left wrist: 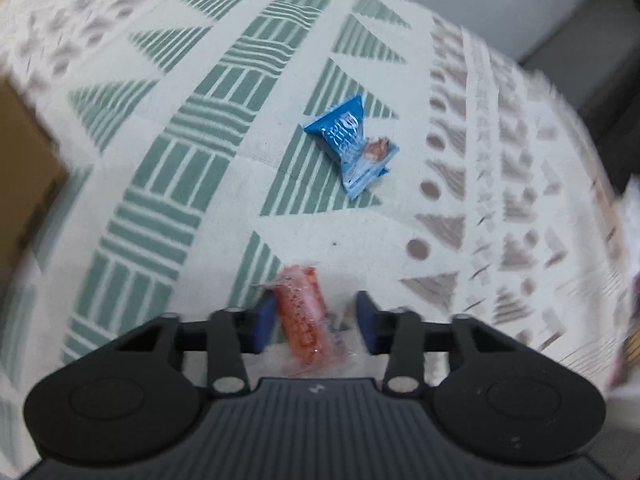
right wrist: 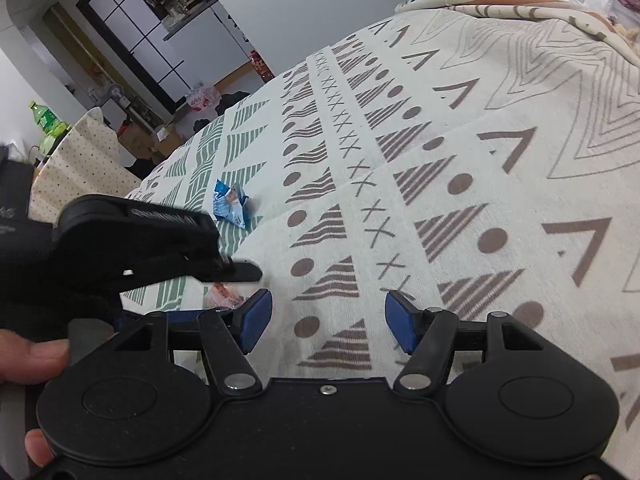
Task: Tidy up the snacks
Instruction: 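Lower the left tool onto the orange packet and close it, then hold the orange packet in the left tool while the right grasps the blue packet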
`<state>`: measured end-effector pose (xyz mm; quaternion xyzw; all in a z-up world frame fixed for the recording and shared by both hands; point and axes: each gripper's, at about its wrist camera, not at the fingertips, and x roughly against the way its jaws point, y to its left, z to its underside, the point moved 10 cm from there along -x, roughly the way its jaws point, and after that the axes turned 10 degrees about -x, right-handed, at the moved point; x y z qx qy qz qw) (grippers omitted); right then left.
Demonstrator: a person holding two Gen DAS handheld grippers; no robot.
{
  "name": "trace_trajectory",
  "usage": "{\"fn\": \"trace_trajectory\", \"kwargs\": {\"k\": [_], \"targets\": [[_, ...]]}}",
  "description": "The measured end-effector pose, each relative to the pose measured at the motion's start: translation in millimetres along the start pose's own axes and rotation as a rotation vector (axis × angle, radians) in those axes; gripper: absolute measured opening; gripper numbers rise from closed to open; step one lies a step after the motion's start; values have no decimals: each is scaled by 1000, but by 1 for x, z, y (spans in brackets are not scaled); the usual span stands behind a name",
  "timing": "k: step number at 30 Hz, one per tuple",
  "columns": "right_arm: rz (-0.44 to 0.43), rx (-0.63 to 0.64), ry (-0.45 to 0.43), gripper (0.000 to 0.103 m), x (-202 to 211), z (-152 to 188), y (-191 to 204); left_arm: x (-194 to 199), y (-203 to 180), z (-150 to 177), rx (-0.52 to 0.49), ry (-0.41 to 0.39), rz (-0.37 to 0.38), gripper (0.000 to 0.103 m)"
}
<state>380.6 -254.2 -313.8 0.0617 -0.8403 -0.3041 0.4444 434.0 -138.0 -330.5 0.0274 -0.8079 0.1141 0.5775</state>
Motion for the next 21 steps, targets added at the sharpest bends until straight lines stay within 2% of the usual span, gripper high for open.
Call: {"fn": "trace_trajectory", "kwargs": {"k": [1, 3, 13, 21], "targets": [[-2, 10, 1, 62, -2, 0, 2, 0, -1, 0, -46, 7, -29, 20], [-7, 23, 2, 62, -6, -2, 5, 0, 2, -2, -70, 10, -25, 18], [-64, 60, -15, 62, -31, -11, 30, 14, 39, -28, -36, -47, -19, 17], [-121, 101, -17, 58, -55, -15, 61, 26, 62, -51, -29, -102, -30, 18]]}}
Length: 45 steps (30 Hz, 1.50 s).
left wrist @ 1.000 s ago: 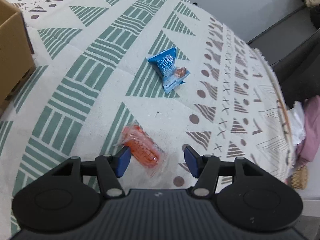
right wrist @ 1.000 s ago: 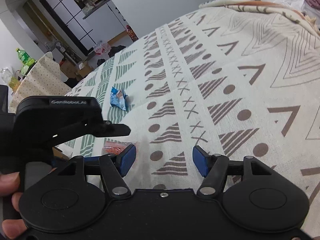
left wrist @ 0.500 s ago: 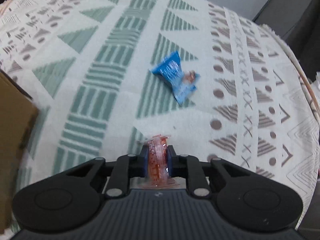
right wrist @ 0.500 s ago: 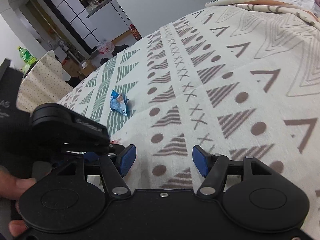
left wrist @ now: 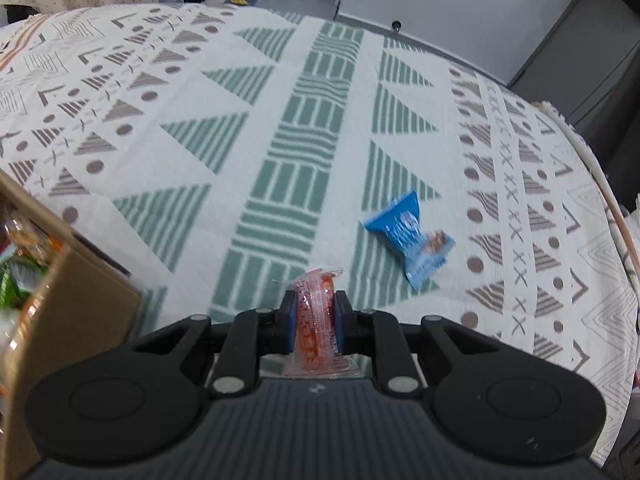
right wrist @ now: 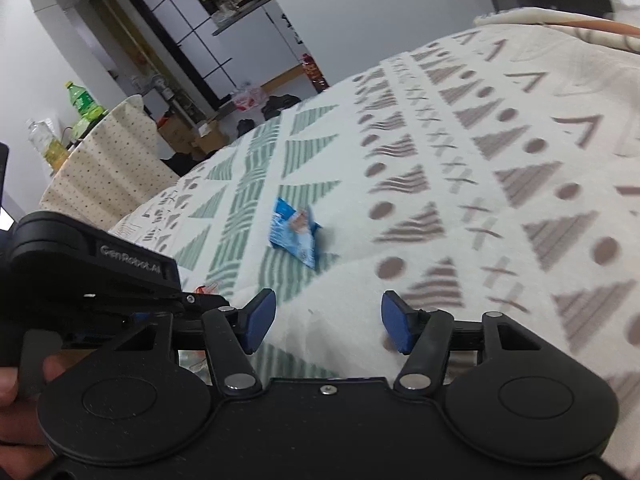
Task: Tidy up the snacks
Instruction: 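Hold the orange packet in the left tool while the right grasps the blue packet, then carry both packets over the box and open both tools to release them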
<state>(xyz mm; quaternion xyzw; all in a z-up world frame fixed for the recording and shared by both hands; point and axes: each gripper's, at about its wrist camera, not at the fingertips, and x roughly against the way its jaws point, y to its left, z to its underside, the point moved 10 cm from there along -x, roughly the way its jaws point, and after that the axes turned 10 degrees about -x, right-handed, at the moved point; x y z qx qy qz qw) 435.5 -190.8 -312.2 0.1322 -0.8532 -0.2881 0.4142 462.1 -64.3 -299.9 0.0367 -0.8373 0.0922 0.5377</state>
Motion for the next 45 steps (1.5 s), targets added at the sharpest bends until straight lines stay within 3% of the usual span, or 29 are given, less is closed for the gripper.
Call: {"fn": "trace_trajectory", "kwargs": {"k": [5, 17, 19, 20, 22, 45], "targets": [[-45, -3, -20, 58, -22, -14, 13, 6, 10, -12, -7, -22, -10, 18], [-42, 44, -56, 57, -56, -28, 25, 1, 26, -23, 9, -22, -53, 18], [-49, 52, -51, 47, -59, -28, 29, 1, 26, -22, 4, -22, -59, 18], [-49, 61, -42, 36, -61, -27, 31, 2, 26, -22, 5, -21, -60, 18], [-49, 86, -29, 33, -62, -23, 34, 5, 27, -21, 10, -18, -65, 18], [-116, 154, -82, 30, 46, -23, 94, 104, 33, -11, 22, -142, -6, 18]]}}
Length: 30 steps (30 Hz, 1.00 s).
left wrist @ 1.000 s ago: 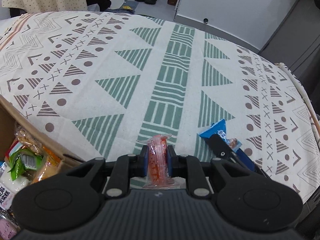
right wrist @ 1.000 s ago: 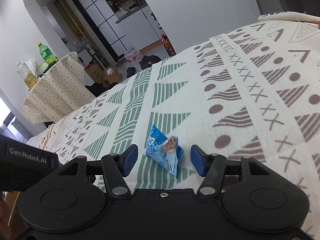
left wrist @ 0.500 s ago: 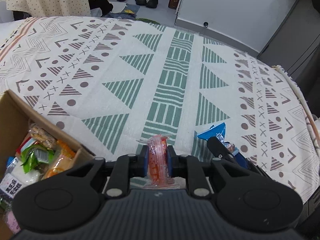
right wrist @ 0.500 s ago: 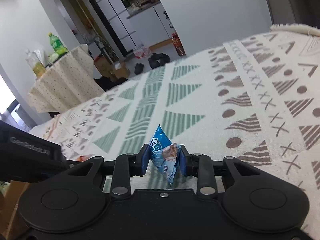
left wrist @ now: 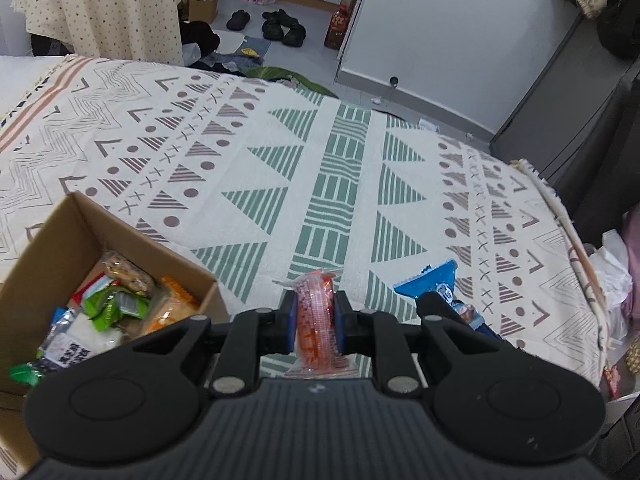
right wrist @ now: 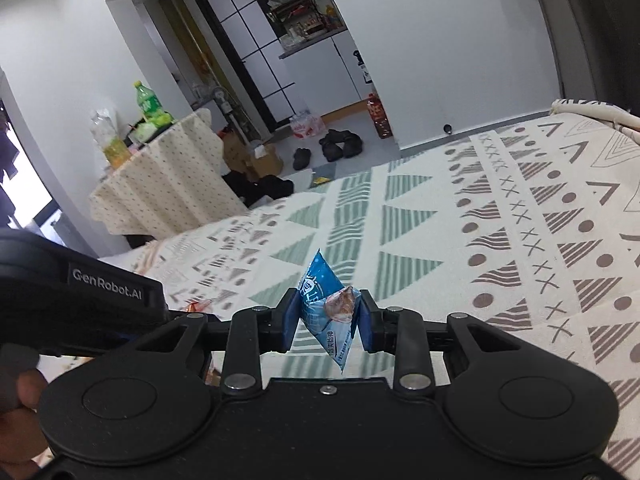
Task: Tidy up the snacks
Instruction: 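Carry both packets over the box and open both tools to release them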
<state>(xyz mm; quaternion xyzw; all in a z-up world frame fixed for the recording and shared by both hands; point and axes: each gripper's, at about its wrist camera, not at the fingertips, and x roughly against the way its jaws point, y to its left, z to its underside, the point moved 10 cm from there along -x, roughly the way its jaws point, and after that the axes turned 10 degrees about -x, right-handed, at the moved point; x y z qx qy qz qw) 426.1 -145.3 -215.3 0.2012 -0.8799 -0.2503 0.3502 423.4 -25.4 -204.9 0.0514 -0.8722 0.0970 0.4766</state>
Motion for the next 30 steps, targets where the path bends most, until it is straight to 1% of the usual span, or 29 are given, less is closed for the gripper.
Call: {"fn": "trace_trajectory", "kwargs": {"k": [4, 14, 17, 22, 27, 30], "targets": [[-18, 9, -11, 30, 12, -3, 15, 18, 13, -2, 11, -25, -7, 18], [-75, 93, -28, 30, 29, 4, 61, 47, 55, -3, 63, -58, -31, 18], [-101, 107, -21, 30, 31, 8, 73, 49, 70, -1, 74, -58, -44, 18], [-118, 138, -9, 30, 28, 15, 89, 52, 98, 0, 103, -58, -73, 18], [-144, 145, 11, 30, 24, 21, 102, 55, 127, 0, 127, -61, -92, 18], [-175, 132, 37, 30, 19, 29, 113, 54, 144, 2, 155, -54, -100, 18]]}}
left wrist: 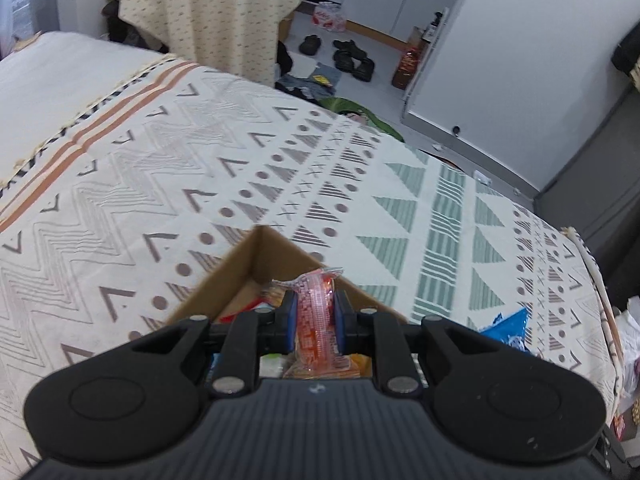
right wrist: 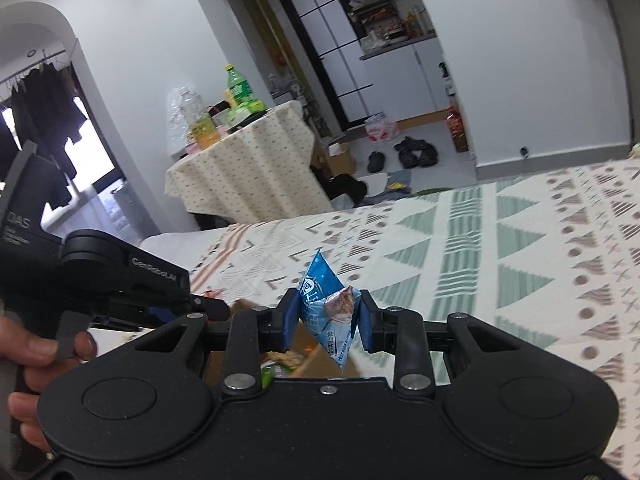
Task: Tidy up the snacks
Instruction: 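Carry both packets over the box and open both tools to release them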
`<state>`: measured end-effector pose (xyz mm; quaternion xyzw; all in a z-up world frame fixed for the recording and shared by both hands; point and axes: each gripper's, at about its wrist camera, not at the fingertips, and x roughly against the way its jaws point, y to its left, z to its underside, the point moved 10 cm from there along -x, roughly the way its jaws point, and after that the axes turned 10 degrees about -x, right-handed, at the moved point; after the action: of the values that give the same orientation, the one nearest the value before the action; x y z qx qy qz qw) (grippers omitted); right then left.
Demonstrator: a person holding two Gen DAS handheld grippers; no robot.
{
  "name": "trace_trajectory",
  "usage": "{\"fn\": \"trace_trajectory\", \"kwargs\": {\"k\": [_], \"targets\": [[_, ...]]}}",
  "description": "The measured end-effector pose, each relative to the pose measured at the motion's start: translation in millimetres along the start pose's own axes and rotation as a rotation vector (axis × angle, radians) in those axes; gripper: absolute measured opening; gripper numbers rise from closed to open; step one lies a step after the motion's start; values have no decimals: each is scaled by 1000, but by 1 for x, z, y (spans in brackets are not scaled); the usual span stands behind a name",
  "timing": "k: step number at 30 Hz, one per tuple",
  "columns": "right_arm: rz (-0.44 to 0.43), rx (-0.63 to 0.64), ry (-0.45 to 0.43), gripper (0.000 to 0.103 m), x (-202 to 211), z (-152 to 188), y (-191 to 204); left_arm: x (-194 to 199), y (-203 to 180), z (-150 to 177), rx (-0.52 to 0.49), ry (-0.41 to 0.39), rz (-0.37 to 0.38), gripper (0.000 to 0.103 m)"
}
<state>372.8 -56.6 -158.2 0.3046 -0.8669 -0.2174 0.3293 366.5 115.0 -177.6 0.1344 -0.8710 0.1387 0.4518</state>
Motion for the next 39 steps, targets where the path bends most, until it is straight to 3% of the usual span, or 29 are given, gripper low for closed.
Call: {"fn": "trace_trajectory", "kwargs": {"k": [8, 14, 17, 18, 19, 25, 28, 35, 39], "targets": [[4, 14, 47, 30, -28, 14, 29, -10, 29, 3, 46, 42, 1, 21], [35, -8, 96, 31, -45, 30, 43, -4, 43, 0, 88, 39, 43, 24], [50, -15, 96, 38, -47, 30, 51, 3, 48, -1, 98, 35, 58, 26], [58, -22, 98, 48, -47, 30, 53, 5, 49, -1, 99, 33, 63, 28], [66, -29, 105, 52, -46, 30, 54, 8, 50, -1, 98, 32, 68, 32], [142, -20, 81, 53, -30, 23, 61, 28, 52, 7, 46, 19, 80, 64], [175, -25, 80, 53, -16, 26, 61, 38, 48, 11, 16, 25, 99, 72], [255, -39, 80, 53, 19, 34, 59, 67, 37, 15, -64, 9, 146, 83], [277, -55, 50, 61, 42, 30, 62, 90, 34, 16, -115, -4, 151, 84]]}}
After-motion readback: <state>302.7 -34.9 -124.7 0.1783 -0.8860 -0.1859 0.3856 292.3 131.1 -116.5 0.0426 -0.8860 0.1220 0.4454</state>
